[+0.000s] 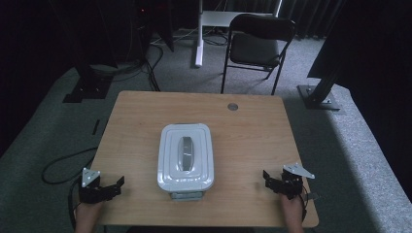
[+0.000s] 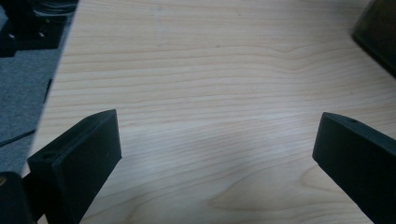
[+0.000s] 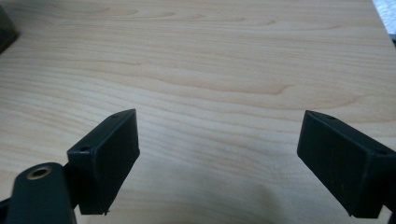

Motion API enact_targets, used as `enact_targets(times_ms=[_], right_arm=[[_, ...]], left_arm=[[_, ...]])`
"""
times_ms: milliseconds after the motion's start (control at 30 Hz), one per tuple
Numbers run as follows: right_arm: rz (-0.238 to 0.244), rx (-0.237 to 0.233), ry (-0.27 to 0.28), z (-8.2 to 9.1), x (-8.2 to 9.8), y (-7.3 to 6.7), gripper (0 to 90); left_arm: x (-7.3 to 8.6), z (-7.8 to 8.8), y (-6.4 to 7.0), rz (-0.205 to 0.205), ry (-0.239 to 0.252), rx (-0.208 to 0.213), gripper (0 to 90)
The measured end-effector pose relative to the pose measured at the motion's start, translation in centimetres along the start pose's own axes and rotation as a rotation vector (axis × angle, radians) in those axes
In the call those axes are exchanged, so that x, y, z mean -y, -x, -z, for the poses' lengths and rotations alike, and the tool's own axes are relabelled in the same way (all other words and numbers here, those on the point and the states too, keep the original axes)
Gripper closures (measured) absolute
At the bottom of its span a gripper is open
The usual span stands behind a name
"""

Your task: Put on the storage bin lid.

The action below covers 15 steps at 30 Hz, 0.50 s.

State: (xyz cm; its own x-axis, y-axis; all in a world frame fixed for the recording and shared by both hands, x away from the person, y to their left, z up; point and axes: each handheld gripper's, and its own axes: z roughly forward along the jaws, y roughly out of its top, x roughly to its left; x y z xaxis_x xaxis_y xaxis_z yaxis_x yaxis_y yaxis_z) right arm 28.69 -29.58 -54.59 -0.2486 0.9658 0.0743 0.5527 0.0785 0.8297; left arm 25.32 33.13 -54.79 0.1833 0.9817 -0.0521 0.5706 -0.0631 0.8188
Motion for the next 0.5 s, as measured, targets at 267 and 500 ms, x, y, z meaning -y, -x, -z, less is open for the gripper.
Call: enact_targets(times_ms=[267,500], right_arm=[[-0.037,0.071,-0.031,0.7,0.8,1.3,12.2],[-0.076,0.109,-0.055,1.3,1.7,2.6,12.2]], left_arm=[[0.4,0.5,-0.9,0.029,-0.02,-0.029,1.9],[0.7,0.7,-1.4,0.054,-0.065,-0.077,1.9]])
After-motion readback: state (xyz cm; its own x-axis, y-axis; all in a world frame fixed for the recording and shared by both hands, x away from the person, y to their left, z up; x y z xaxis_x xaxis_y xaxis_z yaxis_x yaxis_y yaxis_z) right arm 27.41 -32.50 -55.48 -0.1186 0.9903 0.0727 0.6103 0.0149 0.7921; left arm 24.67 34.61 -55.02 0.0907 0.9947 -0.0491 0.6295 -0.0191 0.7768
